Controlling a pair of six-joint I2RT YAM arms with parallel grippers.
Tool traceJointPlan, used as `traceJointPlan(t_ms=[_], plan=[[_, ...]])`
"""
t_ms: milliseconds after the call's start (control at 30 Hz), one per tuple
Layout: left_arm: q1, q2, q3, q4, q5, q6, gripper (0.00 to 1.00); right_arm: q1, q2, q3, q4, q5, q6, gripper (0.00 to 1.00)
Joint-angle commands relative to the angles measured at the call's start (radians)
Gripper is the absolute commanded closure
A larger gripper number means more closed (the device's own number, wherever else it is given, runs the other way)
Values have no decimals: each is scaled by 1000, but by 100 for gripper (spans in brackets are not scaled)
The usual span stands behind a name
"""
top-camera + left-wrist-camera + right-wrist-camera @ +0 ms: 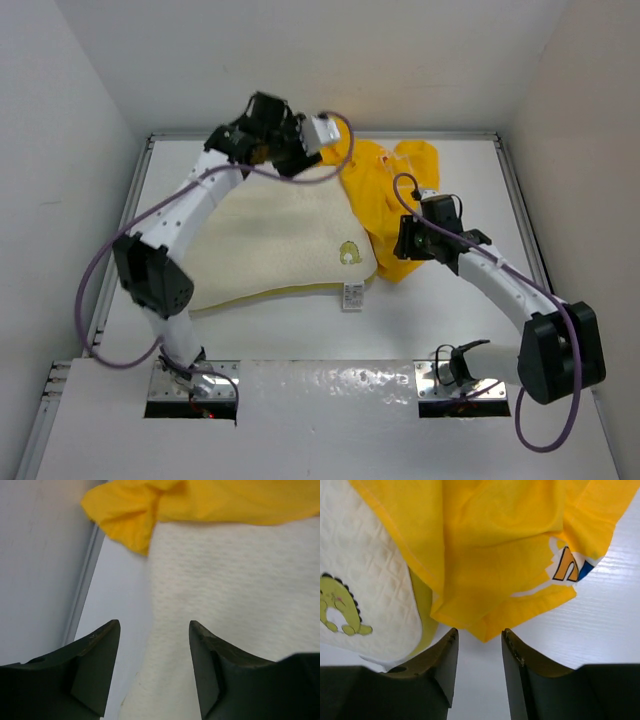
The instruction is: Put the pillow into the pillowcase
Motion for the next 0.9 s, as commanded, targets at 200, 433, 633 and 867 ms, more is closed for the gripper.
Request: traceJointPlan(t_ms=[200, 433, 633, 867], plan=[[-379, -357, -757, 7, -85, 181, 6, -14, 88, -15, 185, 103, 197, 51], [-395, -236, -803, 170, -148, 6, 0, -14, 175, -34, 245, 99, 304, 40], [-395, -183, -915, 338, -217, -24, 8, -16, 232, -46, 253, 86, 330, 40], [-395, -142, -986, 418, -188, -95, 56, -16, 274, -103, 387, -14, 333, 62]])
